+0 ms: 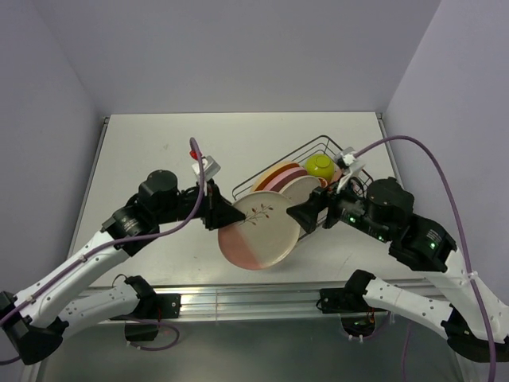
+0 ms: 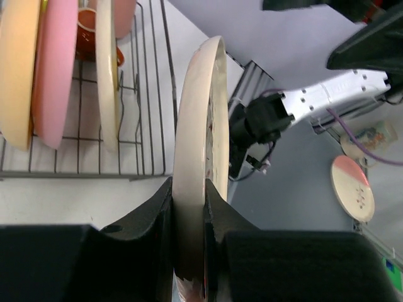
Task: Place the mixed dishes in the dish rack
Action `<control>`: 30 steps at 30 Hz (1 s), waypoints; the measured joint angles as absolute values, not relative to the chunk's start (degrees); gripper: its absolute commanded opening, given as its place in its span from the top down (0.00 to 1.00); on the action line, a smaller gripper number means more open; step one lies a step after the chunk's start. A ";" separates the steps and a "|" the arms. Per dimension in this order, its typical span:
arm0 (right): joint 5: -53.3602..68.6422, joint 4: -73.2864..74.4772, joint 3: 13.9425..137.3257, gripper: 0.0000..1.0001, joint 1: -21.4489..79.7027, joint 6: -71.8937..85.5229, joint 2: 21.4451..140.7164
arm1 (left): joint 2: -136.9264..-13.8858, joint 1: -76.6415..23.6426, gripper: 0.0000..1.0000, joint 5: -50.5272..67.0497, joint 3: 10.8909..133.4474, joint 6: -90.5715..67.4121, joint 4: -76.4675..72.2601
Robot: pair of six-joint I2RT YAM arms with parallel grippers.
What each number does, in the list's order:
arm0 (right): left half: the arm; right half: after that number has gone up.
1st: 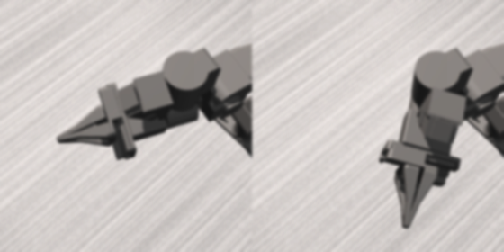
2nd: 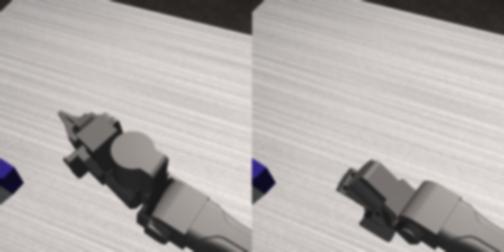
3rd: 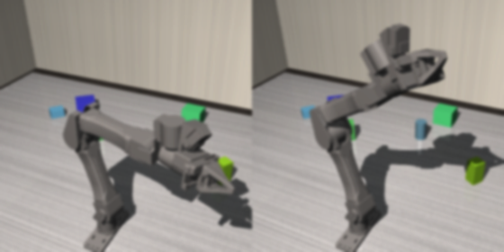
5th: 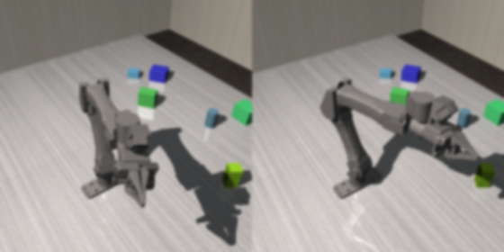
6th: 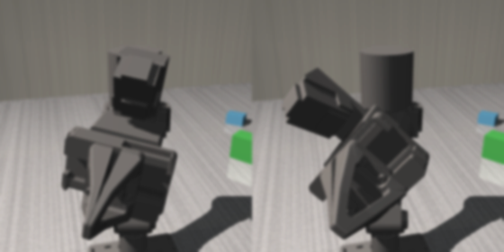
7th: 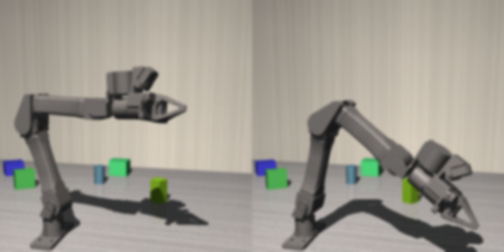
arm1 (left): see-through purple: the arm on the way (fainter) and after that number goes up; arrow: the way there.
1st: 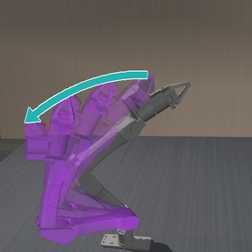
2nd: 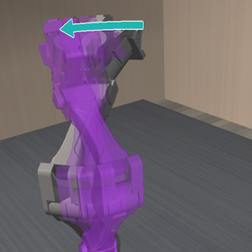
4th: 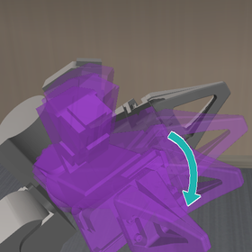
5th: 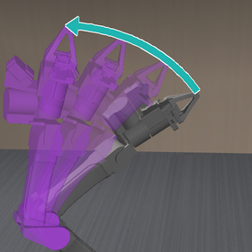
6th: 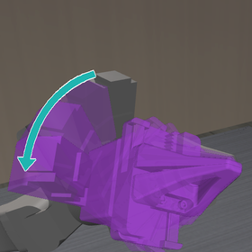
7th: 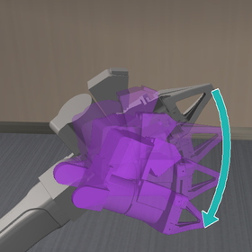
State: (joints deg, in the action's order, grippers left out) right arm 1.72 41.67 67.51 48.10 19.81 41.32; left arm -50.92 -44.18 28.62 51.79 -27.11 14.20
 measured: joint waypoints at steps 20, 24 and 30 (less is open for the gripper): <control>-23.20 53.80 72.99 0.09 48.10 27.00 30.70 | -77.62 -69.71 1.00 -12.82 72.42 -15.07 15.25; -23.77 54.13 72.99 0.09 48.10 27.42 27.99 | -80.86 -71.33 1.00 -17.58 75.59 -11.51 14.06; -24.29 54.63 72.97 0.09 48.10 27.75 26.83 | -84.27 -71.11 1.00 -24.03 77.19 -7.55 14.39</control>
State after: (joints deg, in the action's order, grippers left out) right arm -24.29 54.63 72.97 48.10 27.75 26.83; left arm -84.27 -71.11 -24.03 77.19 -7.55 14.39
